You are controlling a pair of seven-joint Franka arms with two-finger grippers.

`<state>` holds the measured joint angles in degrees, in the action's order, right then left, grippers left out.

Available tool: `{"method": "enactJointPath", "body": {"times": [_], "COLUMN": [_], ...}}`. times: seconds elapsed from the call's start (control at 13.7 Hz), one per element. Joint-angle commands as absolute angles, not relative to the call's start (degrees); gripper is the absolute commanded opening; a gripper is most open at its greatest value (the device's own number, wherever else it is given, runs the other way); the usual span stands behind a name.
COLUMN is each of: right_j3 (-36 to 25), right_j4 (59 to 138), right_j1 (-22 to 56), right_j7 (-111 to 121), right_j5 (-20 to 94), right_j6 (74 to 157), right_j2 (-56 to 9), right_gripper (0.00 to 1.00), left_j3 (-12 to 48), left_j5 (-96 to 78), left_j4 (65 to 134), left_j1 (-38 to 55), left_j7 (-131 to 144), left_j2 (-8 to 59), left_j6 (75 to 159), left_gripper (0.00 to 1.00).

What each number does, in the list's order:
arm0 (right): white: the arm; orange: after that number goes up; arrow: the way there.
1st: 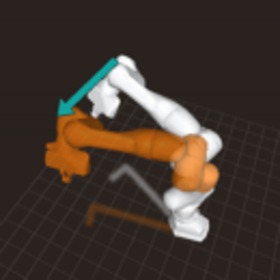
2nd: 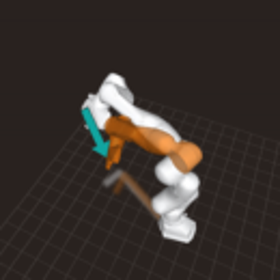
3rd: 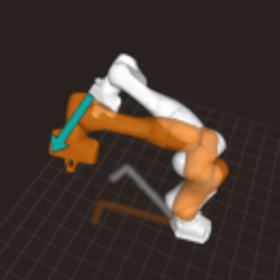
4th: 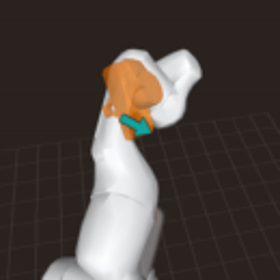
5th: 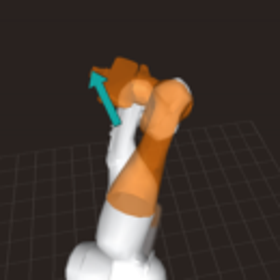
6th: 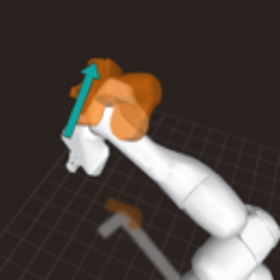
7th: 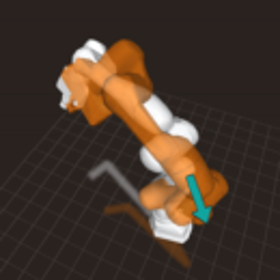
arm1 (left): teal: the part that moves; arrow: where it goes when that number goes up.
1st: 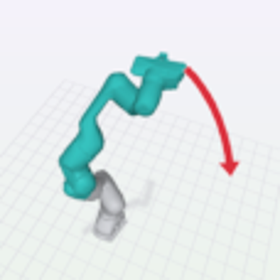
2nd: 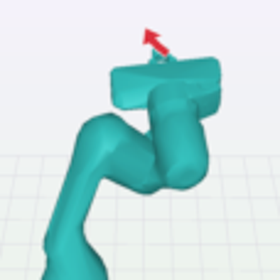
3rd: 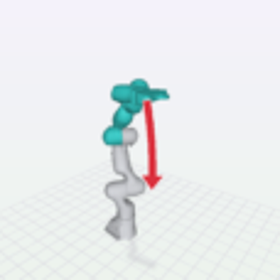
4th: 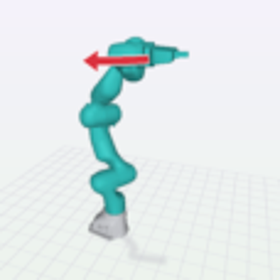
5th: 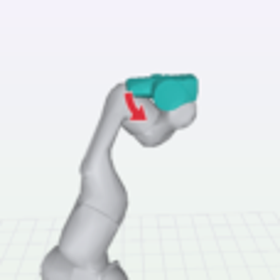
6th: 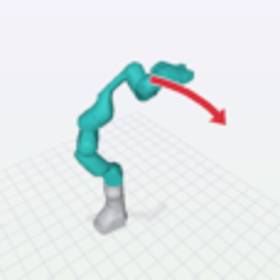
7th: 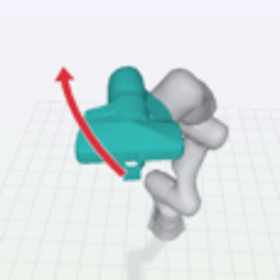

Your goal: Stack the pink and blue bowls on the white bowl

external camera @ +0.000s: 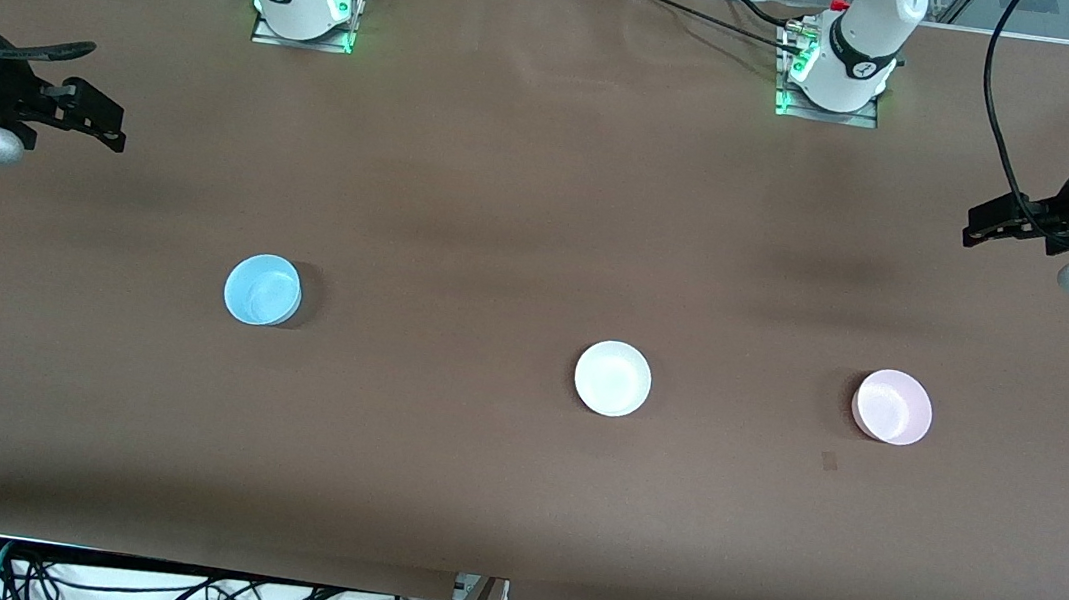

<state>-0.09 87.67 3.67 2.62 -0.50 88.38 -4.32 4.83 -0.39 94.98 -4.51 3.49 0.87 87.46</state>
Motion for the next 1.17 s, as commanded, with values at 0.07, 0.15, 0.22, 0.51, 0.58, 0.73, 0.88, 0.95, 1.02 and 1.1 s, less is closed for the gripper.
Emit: {"method": "enactJointPath", "body": {"times": [0.07, 0.15, 0.22, 0.51, 0.58, 0.73, 0.88, 0.95, 1.02, 1.1], "right_j3": [0.1, 0.1, 0.1, 0.1, 0.1, 0.1, 0.1, 0.1, 0.1, 0.1], "right_j4": [86.8, 86.8, 86.8, 86.8, 86.8, 86.8, 86.8, 86.8, 86.8, 86.8], "right_j1": [4.0, 4.0, 4.0, 4.0, 4.0, 4.0, 4.0, 4.0, 4.0, 4.6], "right_j7": [2.2, 2.2, 2.2, 2.3, 2.3, 2.3, 2.3, 2.3, 2.3, 2.3], "right_j5": [-0.9, -1.0, -1.0, -0.9, -0.8, -0.7, -0.7, -0.6, -0.8, -1.0], "right_j6": [87.5, 87.5, 87.5, 87.9, 88.0, 88.2, 88.2, 88.2, 88.2, 88.2], "right_j2": [-4.7, -4.7, -4.7, -4.8, -4.8, -4.9, -5.0, -5.0, -5.0, -5.1], "right_gripper": [1.00, 1.00, 1.00, 1.00, 1.00, 1.00, 1.00, 1.00, 1.00, 1.00], "left_j3": [5.0, 4.9, 4.9, 4.9, 4.9, 5.0, 5.1, 5.4, 5.4, 5.4], "left_j5": [0.6, 0.7, 1.5, 4.0, 4.0, 3.3, 3.3, 3.3, 3.5, 3.9], "left_j4": [93.9, 93.3, 92.6, 92.7, 92.8, 93.4, 94.4, 95.9, 98.0, 101.4], "left_j1": [-7.1, -7.6, -7.7, -9.7, -10.4, -11.9, -12.3, -12.1, -12.0, -12.1], "left_j7": [3.2, 3.2, 3.1, -2.3, -3.2, -10.1, -18.7, -20.9, -21.6, -21.7], "left_j2": [3.9, 5.6, 6.9, 15.9, 17.9, 21.9, 24.2, 24.3, 24.3, 24.3], "left_j6": [86.9, 87.8, 89.7, 97.3, 99.3, 105.0, 107.6, 108.6, 110.8, 114.9], "left_gripper": [1.00, 1.00, 1.00, 1.00, 1.00, 1.00, 1.00, 1.00, 1.00, 1.00]}}
